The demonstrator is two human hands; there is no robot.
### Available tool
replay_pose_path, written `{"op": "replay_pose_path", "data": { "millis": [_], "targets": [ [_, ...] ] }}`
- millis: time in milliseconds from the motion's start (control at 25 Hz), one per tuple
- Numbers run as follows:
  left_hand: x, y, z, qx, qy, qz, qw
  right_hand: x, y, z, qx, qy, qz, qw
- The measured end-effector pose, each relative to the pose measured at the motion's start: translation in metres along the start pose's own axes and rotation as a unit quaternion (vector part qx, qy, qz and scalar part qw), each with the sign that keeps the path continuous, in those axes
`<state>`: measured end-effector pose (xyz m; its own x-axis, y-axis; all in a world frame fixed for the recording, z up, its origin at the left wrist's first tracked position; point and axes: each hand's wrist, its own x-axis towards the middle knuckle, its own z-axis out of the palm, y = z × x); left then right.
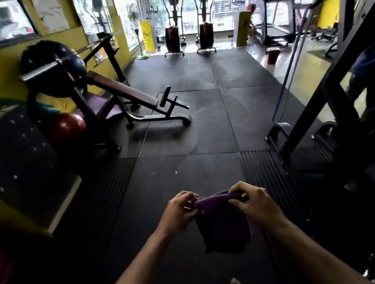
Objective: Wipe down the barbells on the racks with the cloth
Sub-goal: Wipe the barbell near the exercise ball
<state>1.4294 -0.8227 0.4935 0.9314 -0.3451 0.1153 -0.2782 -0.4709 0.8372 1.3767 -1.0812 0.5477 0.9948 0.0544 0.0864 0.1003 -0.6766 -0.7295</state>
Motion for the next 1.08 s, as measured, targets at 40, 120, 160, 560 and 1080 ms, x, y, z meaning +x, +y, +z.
{"op": "replay_pose_path", "data": {
  "millis": [40, 120, 160, 560, 1080],
  "targets": [
    [0.036, -0.006, -0.001, -0.007, 0.006, 0.009, 1.000, 0.031, 0.016, -0.004, 0.005, 0.019, 0.015, 1.000],
    [0.114, -0.014, -0.001, -0.033, 0.009, 0.013, 0.999, 0.098, 0.049, -0.012, 0.032, 0.047, 0.045, 0.997],
    [0.150, -0.017, 0.003, -0.043, 0.010, 0.007, 0.999, 0.130, 0.063, -0.018, 0.047, 0.057, 0.056, 0.996],
    [0.462, -0.029, -0.023, 0.029, -0.118, 0.022, 0.992, 0.460, 0.084, -0.070, 0.063, -0.024, -0.019, 0.998],
    [0.914, -0.097, -0.068, -0.404, -0.075, -0.231, 0.882, 0.826, 0.170, -0.079, 0.005, 0.042, 0.019, 0.999]
  ]
}}
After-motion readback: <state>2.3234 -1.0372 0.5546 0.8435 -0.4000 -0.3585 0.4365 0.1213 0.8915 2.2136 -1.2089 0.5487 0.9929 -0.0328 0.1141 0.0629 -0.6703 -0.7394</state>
